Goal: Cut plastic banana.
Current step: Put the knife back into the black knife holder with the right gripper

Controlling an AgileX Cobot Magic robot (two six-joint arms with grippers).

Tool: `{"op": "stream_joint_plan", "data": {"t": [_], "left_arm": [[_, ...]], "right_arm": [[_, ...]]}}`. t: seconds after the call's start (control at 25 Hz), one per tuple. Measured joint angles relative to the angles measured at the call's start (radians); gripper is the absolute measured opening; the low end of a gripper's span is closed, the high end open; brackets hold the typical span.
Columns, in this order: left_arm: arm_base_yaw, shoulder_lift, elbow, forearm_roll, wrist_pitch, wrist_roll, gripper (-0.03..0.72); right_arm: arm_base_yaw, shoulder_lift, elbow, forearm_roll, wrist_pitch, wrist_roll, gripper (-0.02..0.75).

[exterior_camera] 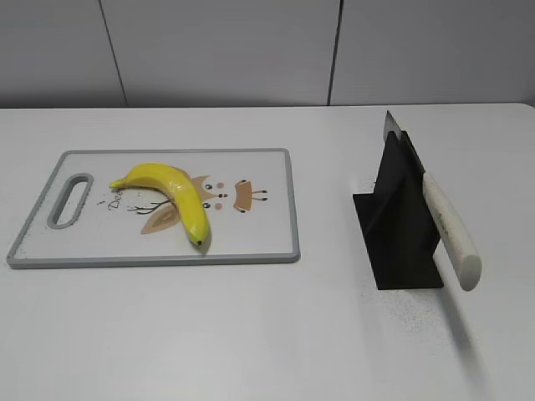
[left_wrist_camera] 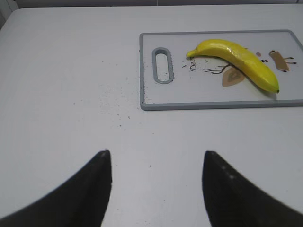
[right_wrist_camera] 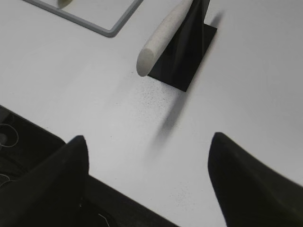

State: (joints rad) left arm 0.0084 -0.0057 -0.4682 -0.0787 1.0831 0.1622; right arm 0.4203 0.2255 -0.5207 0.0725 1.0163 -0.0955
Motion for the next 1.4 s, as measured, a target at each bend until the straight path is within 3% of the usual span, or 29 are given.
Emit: {"op": "stream_joint_plan", "data": {"t": [0.6,0.76,1.08,1.4], "left_arm": [[0.001,0.000,0.000,0.000,0.000,0.000,0.584],[0.001,0.000,0.000,0.000,0.000,0.000,0.583],[0.001,0.000,0.000,0.000,0.000,0.000,0.581],[0.002,0.000,0.000,0.000,0.000,0.000,0.580]], "right_arm": [[-0.025,-0.231,0.007,0.018,0.013,0.000,0.592],[-0.094,-0.231,0.007,0.022,0.013,0.000,0.592],[-0.320,-0.233,0.007,0.026,0.013,0.000,0.592],[-0.345,-0.233,0.007,0.026,0.013,0.000,0.592]]}}
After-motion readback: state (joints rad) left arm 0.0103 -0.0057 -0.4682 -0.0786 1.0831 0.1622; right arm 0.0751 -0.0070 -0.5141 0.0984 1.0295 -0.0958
